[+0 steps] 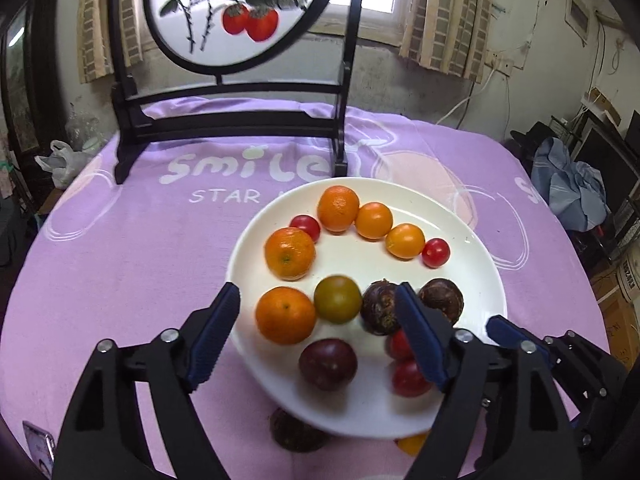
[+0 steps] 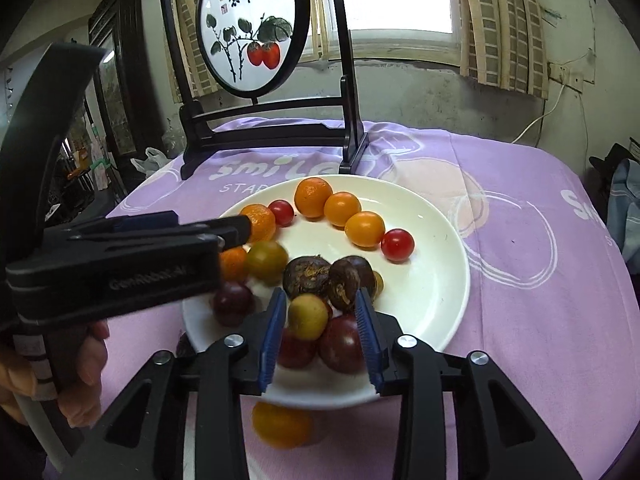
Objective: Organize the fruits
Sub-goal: 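Carry small yellow fruit to the plate with right tool while left tool carries yellow-orange fruit, then withdraw both open tools back to the last fruits, then carry orange-yellow fruit to the plate with right tool while left tool carries brown passion fruit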
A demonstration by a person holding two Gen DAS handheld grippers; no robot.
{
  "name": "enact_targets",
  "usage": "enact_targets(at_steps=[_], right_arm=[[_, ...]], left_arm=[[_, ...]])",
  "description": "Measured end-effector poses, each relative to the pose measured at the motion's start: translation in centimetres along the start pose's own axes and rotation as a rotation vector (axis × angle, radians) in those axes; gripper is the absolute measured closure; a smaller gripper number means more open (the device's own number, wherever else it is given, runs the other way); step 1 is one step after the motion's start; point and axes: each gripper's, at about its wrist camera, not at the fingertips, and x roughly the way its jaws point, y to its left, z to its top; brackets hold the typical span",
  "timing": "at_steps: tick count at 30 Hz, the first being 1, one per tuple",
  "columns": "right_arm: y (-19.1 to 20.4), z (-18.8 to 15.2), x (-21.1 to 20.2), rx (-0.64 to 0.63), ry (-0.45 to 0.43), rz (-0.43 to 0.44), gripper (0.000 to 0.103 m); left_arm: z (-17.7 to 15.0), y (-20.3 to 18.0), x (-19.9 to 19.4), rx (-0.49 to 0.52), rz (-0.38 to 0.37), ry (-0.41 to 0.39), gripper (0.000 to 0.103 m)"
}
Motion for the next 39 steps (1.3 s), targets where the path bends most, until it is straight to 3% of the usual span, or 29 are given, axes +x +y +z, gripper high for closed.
enact_targets(at_steps=[5, 11, 19, 23, 33, 36, 39], right_arm=[[0.1, -1.9, -2.6, -0.013, 0.012, -0.004, 0.063], [0.5, -5.1, -4.7, -0.022, 0.037, -0.020, 0.053], [2.9, -7.9, -3.1, -0.069, 0.132, -0.041, 0.052], [4.3, -8.1, -1.5, -0.094, 0.159, -0.057, 0.052], [3.8, -7.2, 1.9, -0.039, 0.183, -0.101, 0.051], [3.8, -6.9, 2.0, -0.037, 0.176, -0.107, 0.061], [3.8, -6.9, 1.7, -0.031, 0.180, -0.127, 0.061]], left_arm=[[-2.2, 0.8, -3.3, 0.000, 0.014, -0.030, 0.019], [-6.9, 1.3, -6.4, 0.012, 0.034, -0.045, 0.012], [-12.1, 2.8, -5.3, -0.016, 0.055, 0.031, 0.010], [-12.8, 4.3, -3.9, -0.040, 0.072, 0.059, 0.010], [-12.8, 5.3, -3.4, -0.052, 0.017, 0.076, 0.010], [-12.8, 4.9, -3.2, -0.030, 0.030, 0.071, 0.010], [-12.9, 4.9, -3.0, -0.025, 0.048, 0.068, 0.010]])
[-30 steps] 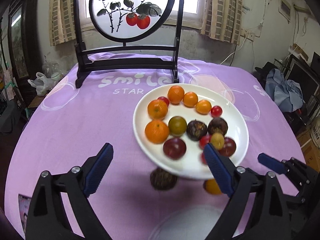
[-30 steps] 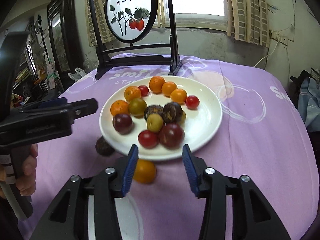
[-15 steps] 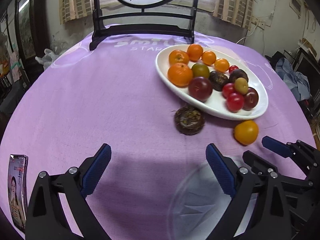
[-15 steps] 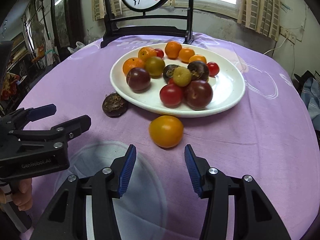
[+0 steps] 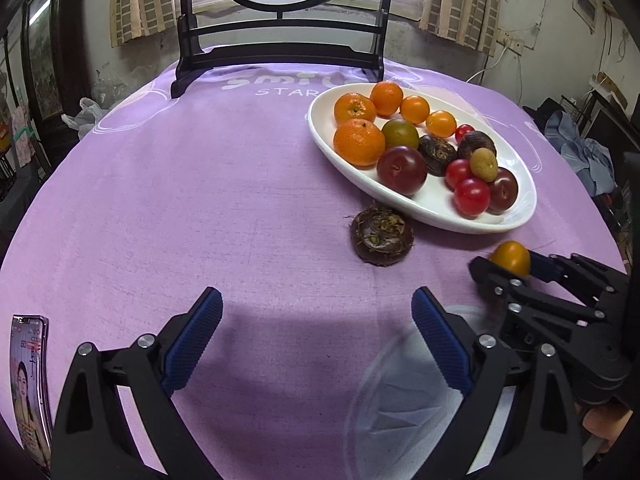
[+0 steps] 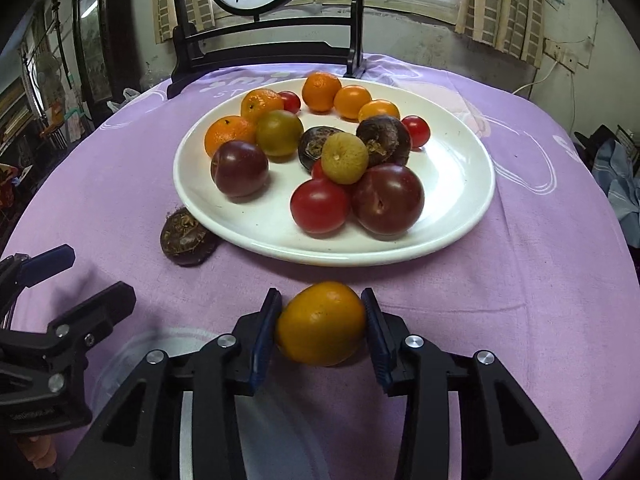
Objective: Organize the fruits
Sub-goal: 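Carry orange-yellow fruit to the plate with right tool while left tool carries brown passion fruit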
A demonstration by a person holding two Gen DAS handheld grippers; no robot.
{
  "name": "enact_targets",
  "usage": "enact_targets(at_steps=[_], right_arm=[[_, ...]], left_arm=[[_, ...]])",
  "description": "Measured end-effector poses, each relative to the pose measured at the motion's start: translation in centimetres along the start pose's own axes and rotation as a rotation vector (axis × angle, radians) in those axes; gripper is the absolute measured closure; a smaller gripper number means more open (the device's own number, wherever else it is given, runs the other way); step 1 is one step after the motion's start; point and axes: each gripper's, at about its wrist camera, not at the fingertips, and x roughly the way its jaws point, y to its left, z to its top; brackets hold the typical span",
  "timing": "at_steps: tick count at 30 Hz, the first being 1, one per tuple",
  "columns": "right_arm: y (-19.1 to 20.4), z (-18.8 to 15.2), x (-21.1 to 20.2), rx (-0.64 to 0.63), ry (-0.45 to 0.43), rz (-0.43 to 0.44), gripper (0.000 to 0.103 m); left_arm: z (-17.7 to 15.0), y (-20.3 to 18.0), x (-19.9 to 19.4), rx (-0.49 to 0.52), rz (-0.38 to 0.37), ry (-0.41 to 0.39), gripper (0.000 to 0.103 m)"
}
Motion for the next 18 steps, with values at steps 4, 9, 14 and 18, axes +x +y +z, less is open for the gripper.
enact_targets(at_steps=[4, 9, 14, 18], right_arm=[[-0.6, -0.7, -1.8, 0.004, -0.007, 0.022, 0.061], [-1.8, -2.9, -4.6, -0.007, -0.021, 0.036, 0.061], [-3.4, -4.7, -5.2, 0.011, 0.002, 0.052, 0.061], [-3.9, -4.6, -5.5, 0.030, -0.004, 0.088, 0.061]], left_arm=[[-0.1, -0.1, 0.2, 0.011, 0.020, -0.012, 0.010], [-0.5, -1.0, 0.5, 0.034, 0.011, -0.005, 0.010], [0.2, -2.0, 1.0, 0.037, -0.009, 0.027, 0.010], [1.2, -3.4, 2.3, 0.073, -0.008, 0.036, 0.017]])
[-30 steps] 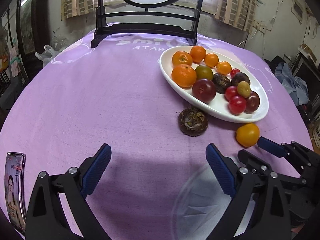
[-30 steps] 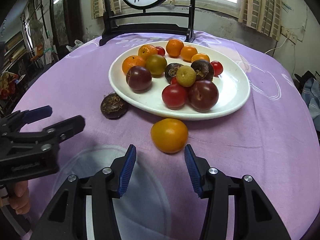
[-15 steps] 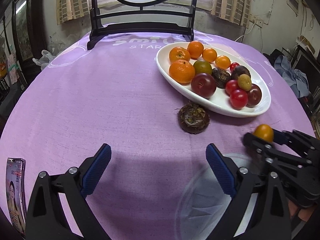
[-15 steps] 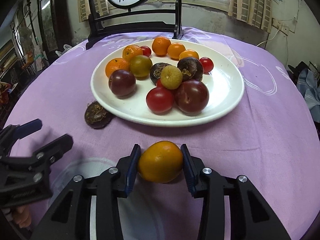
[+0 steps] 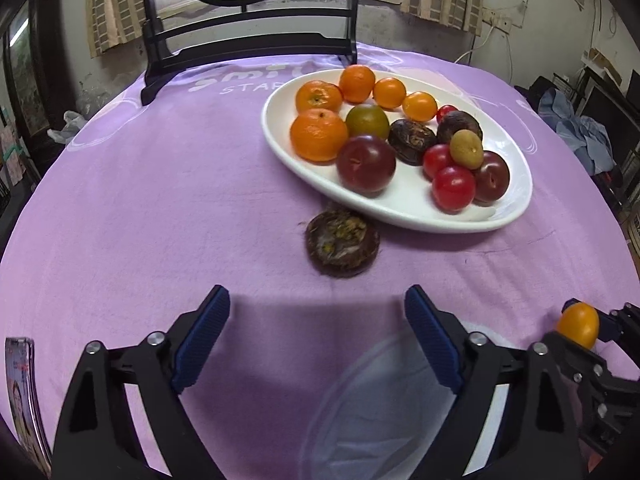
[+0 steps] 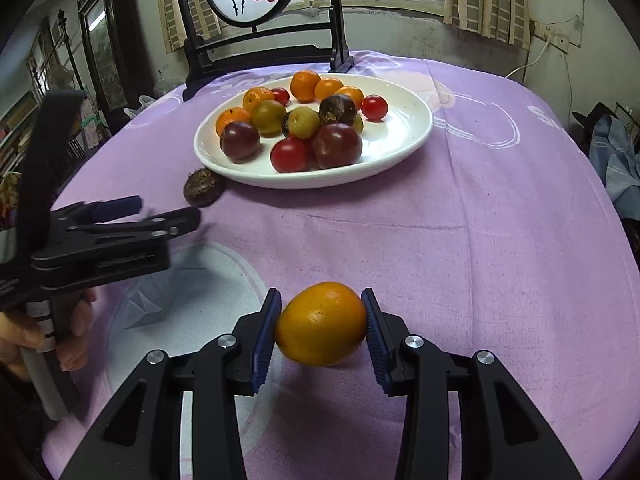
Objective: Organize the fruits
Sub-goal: 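Carry orange-yellow fruit to the plate with right tool while left tool carries brown passion fruit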
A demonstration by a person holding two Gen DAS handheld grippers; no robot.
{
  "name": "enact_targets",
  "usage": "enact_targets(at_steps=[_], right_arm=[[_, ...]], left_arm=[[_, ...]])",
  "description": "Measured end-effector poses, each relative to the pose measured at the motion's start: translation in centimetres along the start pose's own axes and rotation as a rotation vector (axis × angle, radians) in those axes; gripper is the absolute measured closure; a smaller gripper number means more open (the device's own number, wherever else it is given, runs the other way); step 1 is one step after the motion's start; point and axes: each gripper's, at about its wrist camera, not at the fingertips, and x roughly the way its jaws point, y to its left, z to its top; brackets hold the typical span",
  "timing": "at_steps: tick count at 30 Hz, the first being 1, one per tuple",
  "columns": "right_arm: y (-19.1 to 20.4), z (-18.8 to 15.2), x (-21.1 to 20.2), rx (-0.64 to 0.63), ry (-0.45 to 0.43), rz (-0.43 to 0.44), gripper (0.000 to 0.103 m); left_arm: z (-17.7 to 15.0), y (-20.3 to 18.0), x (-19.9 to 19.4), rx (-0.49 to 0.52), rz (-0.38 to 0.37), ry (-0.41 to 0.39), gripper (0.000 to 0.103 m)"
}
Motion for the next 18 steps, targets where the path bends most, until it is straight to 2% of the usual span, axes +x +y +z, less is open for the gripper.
enact_targets(at_steps=[5, 8, 10, 12, 13, 18], right_arm=[[0.0, 0.0, -0.6, -0.004, -0.017, 0.029, 0.061], [-0.1, 0.0, -0.7, -0.005, -0.015, 0.046, 0.061], [0.0, 0.0, -0.6, -0.008, -0.012, 0.050, 0.061], [0.1, 0.1, -0.6, -0.010, -0.010, 0.050, 0.061], [0.1, 0.0, -0.6, -0.009, -0.011, 0.050, 0.061], [0.1, 0.0, -0.6, -0.008, -0.017, 0.044, 0.061]], left_arm=[[1.3, -0.9, 2.0, 0.002, -0.003, 0.025, 0.027], [2.1, -1.4, 2.4, 0.018, -0.006, 0.017, 0.037], [2.4, -1.6, 2.6, 0.013, -0.023, 0.016, 0.049], [2.6, -1.8, 2.6, 0.015, -0.008, 0.014, 0.053], [2.5, -1.8, 2.5, 0.015, 0.002, 0.011, 0.060], [1.7, -1.3, 1.2, 0.018, -0.045, 0.029, 0.060]])
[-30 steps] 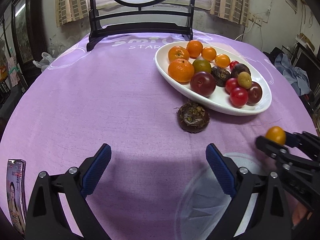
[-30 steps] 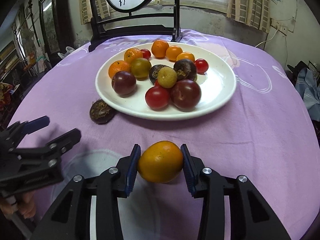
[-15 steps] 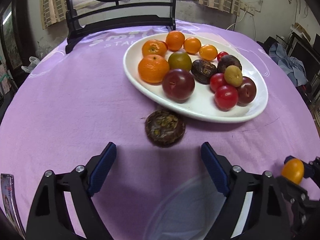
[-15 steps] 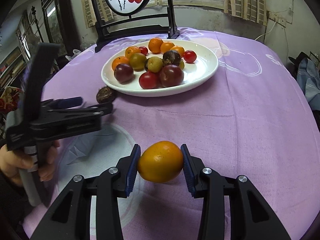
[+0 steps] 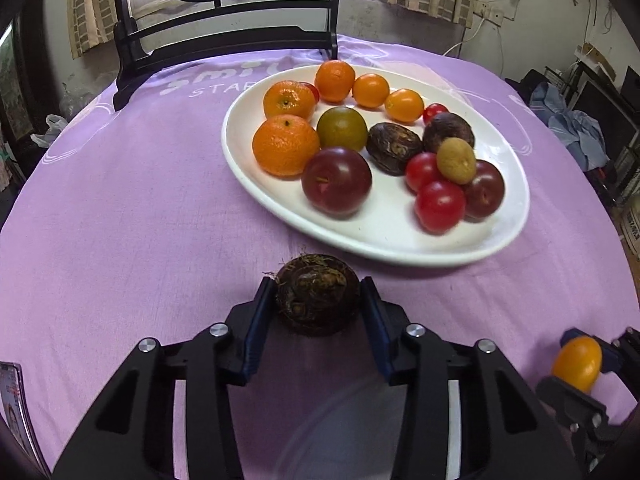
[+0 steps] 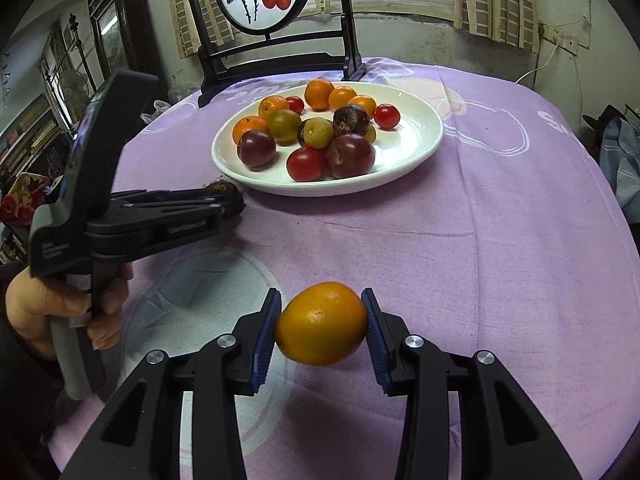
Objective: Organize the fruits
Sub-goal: 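Carry orange-yellow fruit to the plate with right tool while left tool carries brown passion fruit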
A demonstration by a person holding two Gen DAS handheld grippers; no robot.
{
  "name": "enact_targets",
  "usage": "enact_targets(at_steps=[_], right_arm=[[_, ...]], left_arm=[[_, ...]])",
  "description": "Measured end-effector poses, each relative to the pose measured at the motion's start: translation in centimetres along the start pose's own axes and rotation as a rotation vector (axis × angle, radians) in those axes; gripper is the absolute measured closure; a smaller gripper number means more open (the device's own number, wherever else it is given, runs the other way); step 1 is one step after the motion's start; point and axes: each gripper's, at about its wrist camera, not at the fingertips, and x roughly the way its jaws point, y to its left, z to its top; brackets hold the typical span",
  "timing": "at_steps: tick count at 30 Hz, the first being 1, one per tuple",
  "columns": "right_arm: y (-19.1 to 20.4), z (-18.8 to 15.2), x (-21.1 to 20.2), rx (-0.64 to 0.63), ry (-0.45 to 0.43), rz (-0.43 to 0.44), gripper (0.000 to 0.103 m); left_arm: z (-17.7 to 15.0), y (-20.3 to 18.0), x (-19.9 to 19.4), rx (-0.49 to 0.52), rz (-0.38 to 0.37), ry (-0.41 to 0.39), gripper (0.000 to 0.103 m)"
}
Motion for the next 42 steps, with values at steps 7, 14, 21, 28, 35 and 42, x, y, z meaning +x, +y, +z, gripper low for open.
enact_targets(at_steps=[7, 14, 21, 28, 35, 42], right_arm=[[0.2, -0.1, -0.3, 0.001, -0.014, -0.005, 0.061], [0.4, 0.1, -1.1, 0.009, -0.044, 0.010, 0.061], [0.4, 3.4, -2.5, -0.019, -0.122, -0.007, 0.061], [-0.9, 9.9, -0.5, -0.001, -0.196, -0.037, 0.061], [-3.0, 13.6, 5.4, 0.052, -0.116, -0.073, 0.061], [-4.3, 13.8, 6.4, 0.090, -0.123, -0.093, 0.048]], left_arm=[[-2.1, -0.4, -4.3, 0.057, -0.048, -0.059, 0.060], [-3.9, -0.5, -7.8, 0.106, -0.095, -0.096, 0.060], [-0.5, -0.9, -9.0, 0.120, -0.083, -0.143, 0.060], [6.2, -1.6, -5.6, 0.064, -0.021, -0.152, 0.060], [9.8, -2.5, -0.7, 0.051, 0.040, -0.125, 0.060], [10.8, -1.3, 1.2, -0.022, 0.100, -0.113, 0.032]])
